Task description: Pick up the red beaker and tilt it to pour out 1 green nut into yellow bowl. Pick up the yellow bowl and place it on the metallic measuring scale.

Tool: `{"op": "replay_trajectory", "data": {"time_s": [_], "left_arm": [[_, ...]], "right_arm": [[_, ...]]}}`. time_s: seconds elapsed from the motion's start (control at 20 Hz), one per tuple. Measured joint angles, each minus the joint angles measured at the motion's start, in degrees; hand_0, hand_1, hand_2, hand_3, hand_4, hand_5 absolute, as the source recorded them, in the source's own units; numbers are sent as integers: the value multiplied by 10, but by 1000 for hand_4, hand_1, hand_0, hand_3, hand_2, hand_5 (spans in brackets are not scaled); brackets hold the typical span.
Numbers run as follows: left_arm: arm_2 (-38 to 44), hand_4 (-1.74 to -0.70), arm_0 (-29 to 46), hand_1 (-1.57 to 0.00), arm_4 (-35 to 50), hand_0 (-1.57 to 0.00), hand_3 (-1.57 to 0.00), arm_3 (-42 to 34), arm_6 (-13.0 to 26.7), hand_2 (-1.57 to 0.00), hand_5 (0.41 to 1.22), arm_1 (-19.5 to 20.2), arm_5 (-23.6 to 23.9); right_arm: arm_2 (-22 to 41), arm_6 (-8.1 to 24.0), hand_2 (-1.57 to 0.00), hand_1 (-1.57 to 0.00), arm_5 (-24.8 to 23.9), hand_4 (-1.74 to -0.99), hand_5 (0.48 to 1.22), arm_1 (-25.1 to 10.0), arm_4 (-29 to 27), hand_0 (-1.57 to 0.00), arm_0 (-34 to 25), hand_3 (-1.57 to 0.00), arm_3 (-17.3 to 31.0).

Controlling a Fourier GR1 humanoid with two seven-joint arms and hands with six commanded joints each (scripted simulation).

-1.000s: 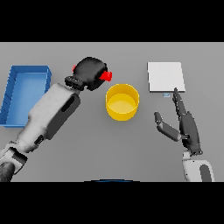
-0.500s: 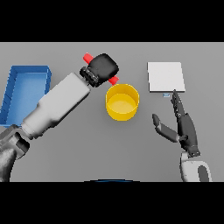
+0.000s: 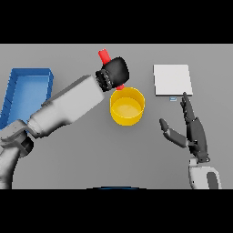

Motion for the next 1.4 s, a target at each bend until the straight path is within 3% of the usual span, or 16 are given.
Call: {"op": "replay_trajectory", "data": {"time_s": [0.2, 0.5, 0.8, 0.95, 1.1, 1.3, 1.4], "left_arm": [[-39, -1734, -21, -1571, -35, -1571, -1566, 8, -28, -1571, 1221, 2, 10], [-83, -1733, -59, -1571, -85, -1571, -1570, 37, -31, -1571, 1221, -18, 29], [-85, -1727, -180, -1571, -112, -1571, -1571, 71, -80, -1571, 1221, -4, 45], [-31, -1720, -224, -1571, -88, -1571, -1571, 116, -72, -1571, 1221, 28, 65], [52, -1728, -272, -1571, -41, -1571, -1571, 179, -33, -1571, 1221, 55, 55], [235, -1736, -284, -1571, 109, -1571, -1507, 262, 43, -1571, 1221, 110, 18], [321, -1738, -270, -1571, 189, -1571, -1530, 298, 53, -1571, 1221, 149, 24]], "right_arm": [[1, 12, 1, 1, -3, -1132, 573, 1, 3, 1, -3, 1, 0], [0, 4, 1, 1, -5, -1128, 575, 4, 2, 1, -2, 1, 2], [7, 0, 1, 1, -12, -1133, 557, 8, 14, 1, -1, 1, -3], [8, 1, 1, 1, -6, -1128, 554, 8, 8, 1, -8, 1, -6], [5, -5, 1, 1, 10, -1104, 563, 2, -8, 1, -6, 1, -3], [9, -7, 1, 1, 8, -1114, 578, 1, -2, 1, -17, 1, 3], [9, -4, 1, 1, 12, -1121, 588, 1, -6, 1, -25, 1, 9]]}}
